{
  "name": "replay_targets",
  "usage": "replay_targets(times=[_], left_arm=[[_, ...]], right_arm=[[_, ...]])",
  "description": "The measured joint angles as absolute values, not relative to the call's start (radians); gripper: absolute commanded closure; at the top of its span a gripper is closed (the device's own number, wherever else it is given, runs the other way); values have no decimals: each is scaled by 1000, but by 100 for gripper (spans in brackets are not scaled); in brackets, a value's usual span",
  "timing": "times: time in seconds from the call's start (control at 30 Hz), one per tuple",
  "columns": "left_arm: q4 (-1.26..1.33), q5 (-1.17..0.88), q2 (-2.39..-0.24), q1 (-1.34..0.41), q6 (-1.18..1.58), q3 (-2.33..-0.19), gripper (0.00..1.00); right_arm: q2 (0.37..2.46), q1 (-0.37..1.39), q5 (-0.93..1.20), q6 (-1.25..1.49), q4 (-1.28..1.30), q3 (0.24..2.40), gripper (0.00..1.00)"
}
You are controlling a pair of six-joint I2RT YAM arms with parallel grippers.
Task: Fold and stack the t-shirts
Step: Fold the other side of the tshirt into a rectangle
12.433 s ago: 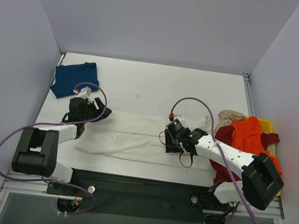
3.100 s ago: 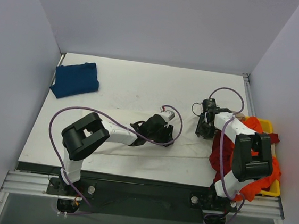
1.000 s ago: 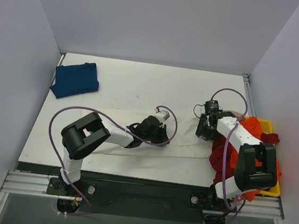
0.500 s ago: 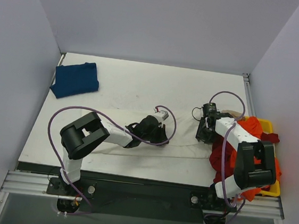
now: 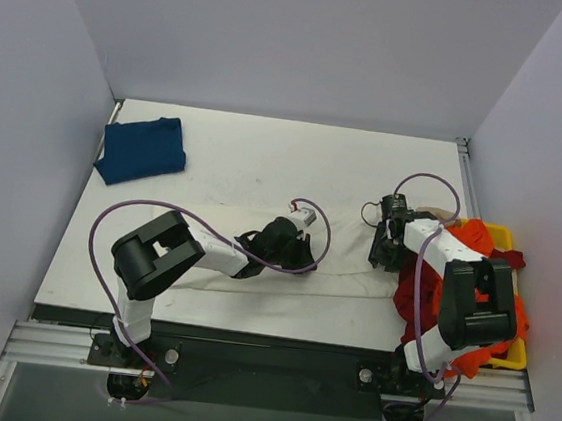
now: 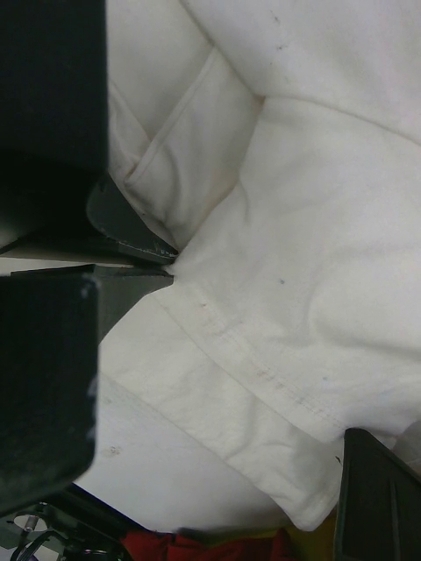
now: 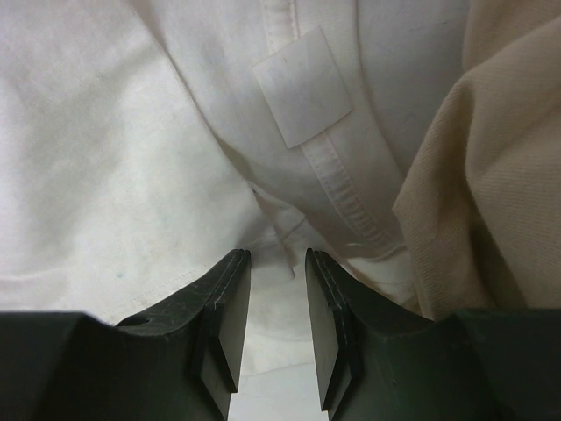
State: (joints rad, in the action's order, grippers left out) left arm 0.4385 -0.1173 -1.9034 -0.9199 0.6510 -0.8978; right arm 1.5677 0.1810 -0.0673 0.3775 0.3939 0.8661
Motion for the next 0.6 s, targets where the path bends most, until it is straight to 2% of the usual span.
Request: replay_targets(times=[0.17, 0.4, 0.6], left_arm=[[439, -117, -1898, -920, 651, -896, 100], [439, -117, -1898, -920, 651, -894, 100], [438, -117, -1897, -920, 648, -894, 100]], right_arm=[[1580, 177, -66, 377, 394, 874, 72], [1606, 178, -57, 376, 392, 888, 92], [1571, 181, -55, 377, 399, 884, 100]])
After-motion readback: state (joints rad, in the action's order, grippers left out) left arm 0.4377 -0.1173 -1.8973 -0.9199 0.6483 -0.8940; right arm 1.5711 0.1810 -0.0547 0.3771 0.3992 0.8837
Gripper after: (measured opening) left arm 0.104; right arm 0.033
